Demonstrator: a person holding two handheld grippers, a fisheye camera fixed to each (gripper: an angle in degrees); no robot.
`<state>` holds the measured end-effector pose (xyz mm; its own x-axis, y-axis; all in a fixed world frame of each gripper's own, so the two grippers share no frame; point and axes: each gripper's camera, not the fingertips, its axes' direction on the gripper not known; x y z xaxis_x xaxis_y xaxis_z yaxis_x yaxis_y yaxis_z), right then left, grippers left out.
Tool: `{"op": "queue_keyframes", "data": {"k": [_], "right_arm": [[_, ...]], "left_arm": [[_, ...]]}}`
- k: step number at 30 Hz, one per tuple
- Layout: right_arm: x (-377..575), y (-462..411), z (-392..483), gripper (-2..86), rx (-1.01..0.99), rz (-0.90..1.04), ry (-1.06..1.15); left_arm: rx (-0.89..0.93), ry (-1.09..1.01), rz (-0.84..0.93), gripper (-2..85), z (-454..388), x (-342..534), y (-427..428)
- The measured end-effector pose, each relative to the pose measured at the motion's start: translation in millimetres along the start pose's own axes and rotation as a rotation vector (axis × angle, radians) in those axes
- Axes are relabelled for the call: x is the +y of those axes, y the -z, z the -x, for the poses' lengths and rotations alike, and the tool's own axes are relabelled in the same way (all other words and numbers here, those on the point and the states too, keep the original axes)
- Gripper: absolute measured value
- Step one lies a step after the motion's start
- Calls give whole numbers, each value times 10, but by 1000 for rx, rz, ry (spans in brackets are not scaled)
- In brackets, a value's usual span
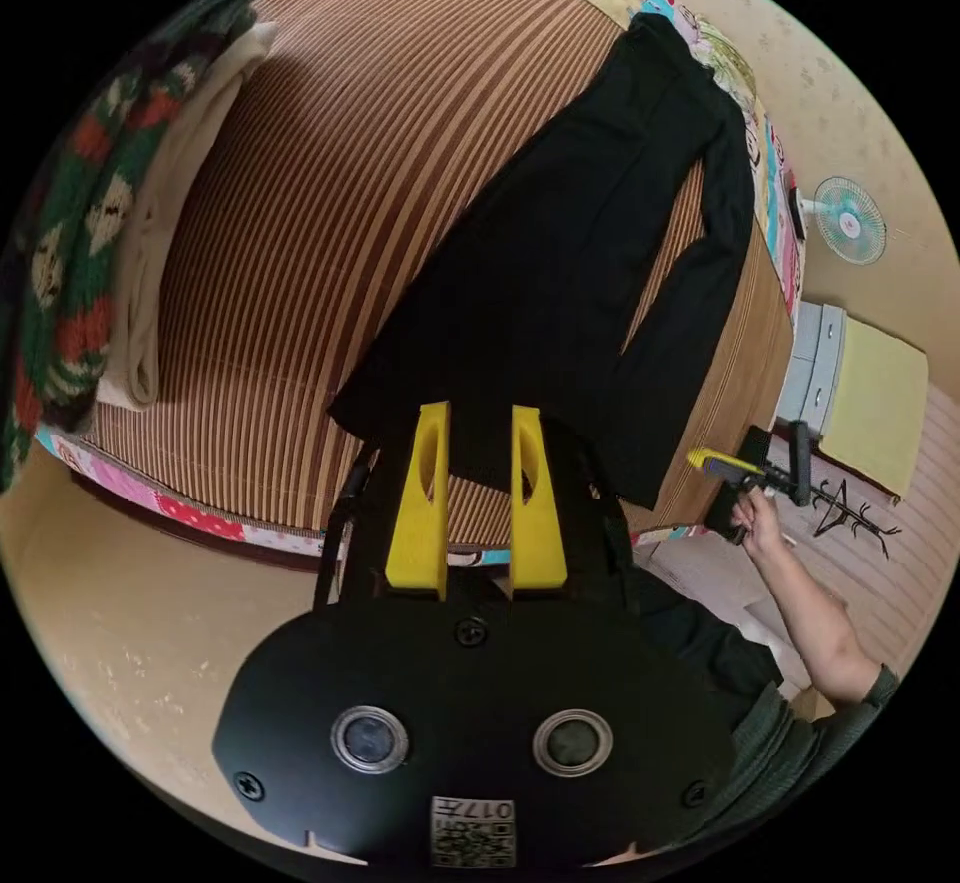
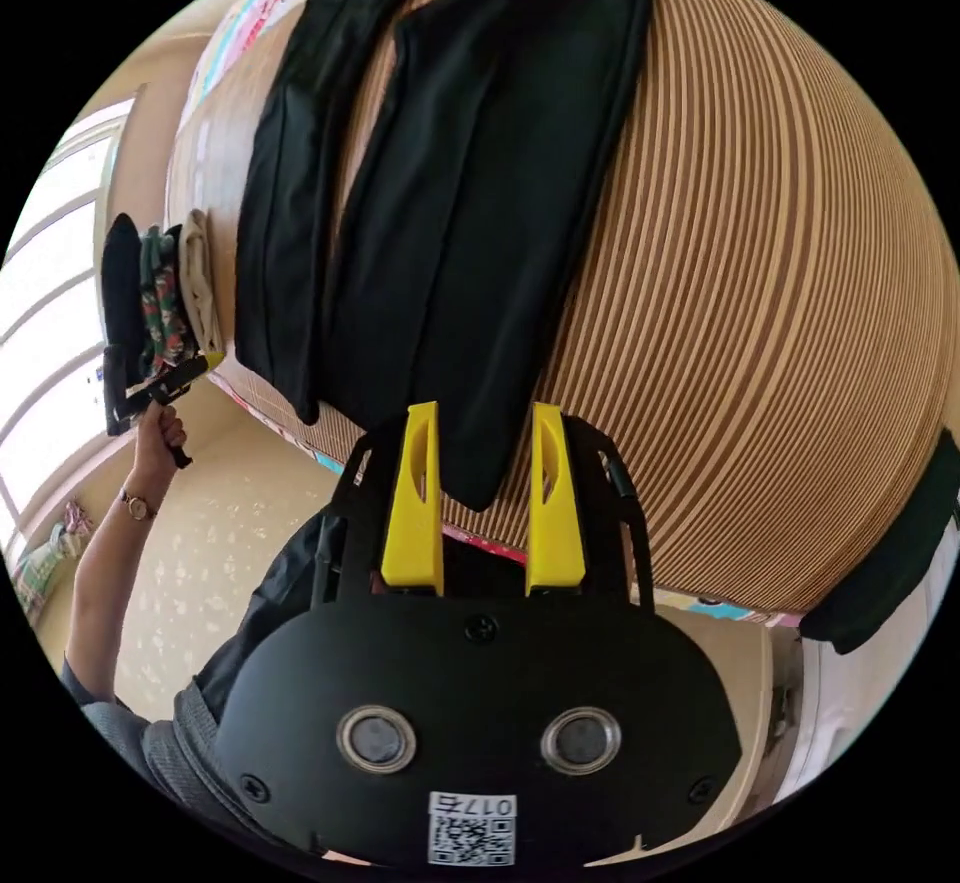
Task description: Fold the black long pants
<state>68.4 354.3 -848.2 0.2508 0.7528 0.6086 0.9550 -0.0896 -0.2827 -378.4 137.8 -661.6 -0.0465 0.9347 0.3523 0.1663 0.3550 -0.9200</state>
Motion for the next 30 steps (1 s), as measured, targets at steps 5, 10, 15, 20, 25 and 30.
{"op": "queue_keyframes", "data": {"k": [5,10,15,20,25,30], "right_arm": [[459,-310,-105,110,114,-63,-107],[837,-165,-381,47,83,-49,-105],[1371,17,-637,34,204,-1,-21],[2093,-51,-1137,29,265,107,-51],[2935,98,-1626,28,153,66,-68],[3589,598,-1930,27,-201,-142,-36]], "left_arm": [[-40,-8,124,105,208,-548,-51],[-188,-92,85,19,111,-472,120],[-82,-100,230,-5,286,44,261],[-110,-8,316,0,582,552,494],[-15,162,272,49,1017,902,1023],[194,117,118,100,844,991,1717]]}}
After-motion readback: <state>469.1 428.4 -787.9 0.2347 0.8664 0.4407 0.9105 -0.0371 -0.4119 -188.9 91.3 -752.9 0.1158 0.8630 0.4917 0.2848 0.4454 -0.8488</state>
